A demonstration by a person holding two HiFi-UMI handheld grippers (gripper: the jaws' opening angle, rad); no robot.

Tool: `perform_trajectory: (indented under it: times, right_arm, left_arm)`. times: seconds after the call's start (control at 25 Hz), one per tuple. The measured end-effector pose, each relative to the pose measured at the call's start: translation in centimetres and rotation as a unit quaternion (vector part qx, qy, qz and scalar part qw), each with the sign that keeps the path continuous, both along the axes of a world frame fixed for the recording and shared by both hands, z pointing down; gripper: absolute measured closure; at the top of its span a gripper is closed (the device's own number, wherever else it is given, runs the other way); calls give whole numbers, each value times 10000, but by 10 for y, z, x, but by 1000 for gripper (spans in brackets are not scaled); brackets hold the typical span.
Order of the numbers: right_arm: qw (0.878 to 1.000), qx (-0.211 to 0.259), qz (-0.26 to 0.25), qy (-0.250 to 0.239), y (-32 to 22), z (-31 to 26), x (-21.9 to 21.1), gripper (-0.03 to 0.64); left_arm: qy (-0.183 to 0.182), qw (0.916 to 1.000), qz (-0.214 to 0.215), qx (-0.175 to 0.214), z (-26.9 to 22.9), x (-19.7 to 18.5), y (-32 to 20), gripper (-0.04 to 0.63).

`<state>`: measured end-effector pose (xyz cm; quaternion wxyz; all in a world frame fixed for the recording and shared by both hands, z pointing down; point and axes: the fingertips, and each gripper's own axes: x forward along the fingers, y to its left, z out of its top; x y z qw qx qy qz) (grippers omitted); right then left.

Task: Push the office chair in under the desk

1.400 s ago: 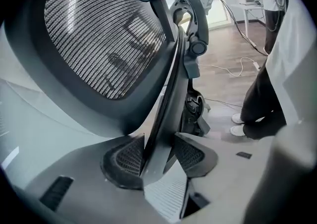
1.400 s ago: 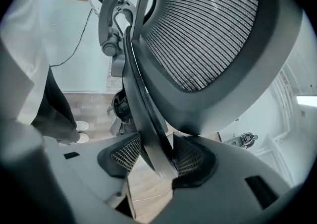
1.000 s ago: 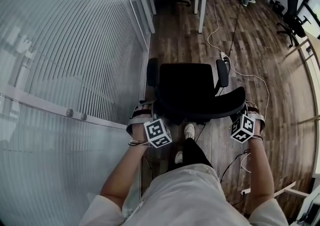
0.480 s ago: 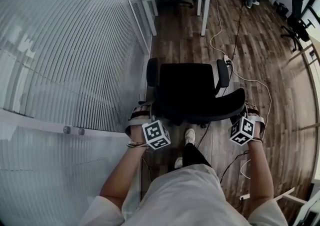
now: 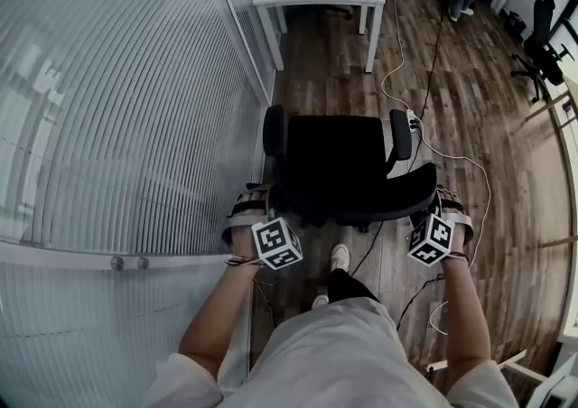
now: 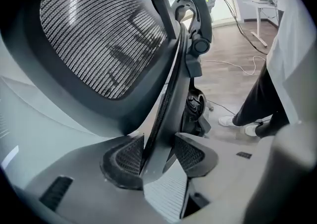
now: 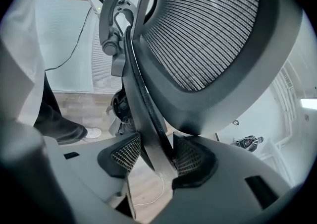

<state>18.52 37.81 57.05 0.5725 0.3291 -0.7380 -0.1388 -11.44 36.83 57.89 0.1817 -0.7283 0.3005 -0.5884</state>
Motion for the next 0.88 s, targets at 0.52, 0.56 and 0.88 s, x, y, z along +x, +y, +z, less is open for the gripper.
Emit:
perform_trajectory:
  times: [0.52, 0.56, 0.88]
  right_arm:
    - [10000, 34, -23, -31, -76, -2, 1, 397]
    - [10000, 35, -32, -40, -80, -3, 2, 397]
    - [10000, 57, -57, -16, -125, 9, 3, 397]
  left_arm:
    - [-36, 10000, 19, 17, -2, 1, -75, 388]
    - [-46, 10000, 1, 13, -3, 2, -79, 388]
    - [-18, 10000, -80, 0, 11, 3, -123, 388]
